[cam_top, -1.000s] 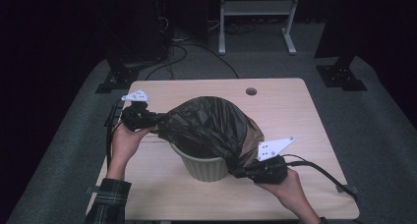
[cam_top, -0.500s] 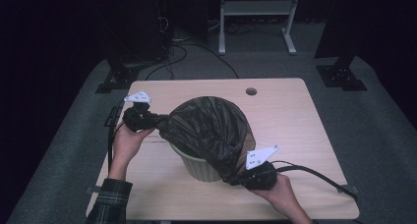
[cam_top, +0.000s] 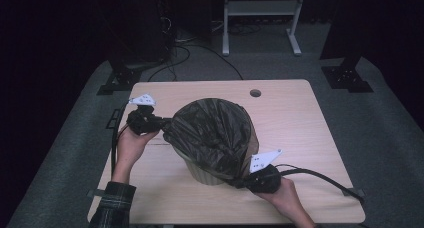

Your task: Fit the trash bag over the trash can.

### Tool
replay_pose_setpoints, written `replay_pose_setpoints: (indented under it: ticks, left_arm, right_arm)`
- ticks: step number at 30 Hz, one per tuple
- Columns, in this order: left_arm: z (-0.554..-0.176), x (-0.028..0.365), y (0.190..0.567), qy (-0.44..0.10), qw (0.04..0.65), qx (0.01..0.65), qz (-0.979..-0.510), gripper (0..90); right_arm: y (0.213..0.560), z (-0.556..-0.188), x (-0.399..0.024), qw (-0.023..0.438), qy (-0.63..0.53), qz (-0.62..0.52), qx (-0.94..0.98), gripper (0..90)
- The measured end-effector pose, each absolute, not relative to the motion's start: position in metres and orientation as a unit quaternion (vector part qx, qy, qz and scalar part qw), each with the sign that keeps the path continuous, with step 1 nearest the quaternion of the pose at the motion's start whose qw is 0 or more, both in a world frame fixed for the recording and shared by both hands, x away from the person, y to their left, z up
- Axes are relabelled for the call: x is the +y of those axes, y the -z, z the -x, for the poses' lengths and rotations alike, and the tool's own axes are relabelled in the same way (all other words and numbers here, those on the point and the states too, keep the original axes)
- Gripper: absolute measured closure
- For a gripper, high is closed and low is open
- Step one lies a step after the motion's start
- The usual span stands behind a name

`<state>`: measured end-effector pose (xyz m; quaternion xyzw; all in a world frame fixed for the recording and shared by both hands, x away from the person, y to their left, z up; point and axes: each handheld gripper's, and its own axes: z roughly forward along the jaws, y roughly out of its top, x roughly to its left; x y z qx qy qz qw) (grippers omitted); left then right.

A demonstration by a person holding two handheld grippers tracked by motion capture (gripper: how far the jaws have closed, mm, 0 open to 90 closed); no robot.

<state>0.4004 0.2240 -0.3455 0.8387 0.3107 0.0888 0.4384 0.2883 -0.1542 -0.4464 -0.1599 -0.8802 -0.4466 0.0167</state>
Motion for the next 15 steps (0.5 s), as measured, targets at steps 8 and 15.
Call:
replay_pose_setpoints:
  ticks: [8, 15]
  left_arm:
    - [-0.4033, 0.2194, 0.3509, -0.085, 0.431, 0.312, -0.842, 89.8]
    - [-0.4013, 0.2221, 0.3463, -0.089, 0.432, 0.309, -0.843, 89.8]
  right_arm:
    - [0.4522, -0.2916, -0.1581, 0.015, 0.440, 0.167, -0.882, 90.0]
    - [0.4431, -0.2904, -0.1635, 0.006, 0.444, 0.177, -0.878, 69.0]
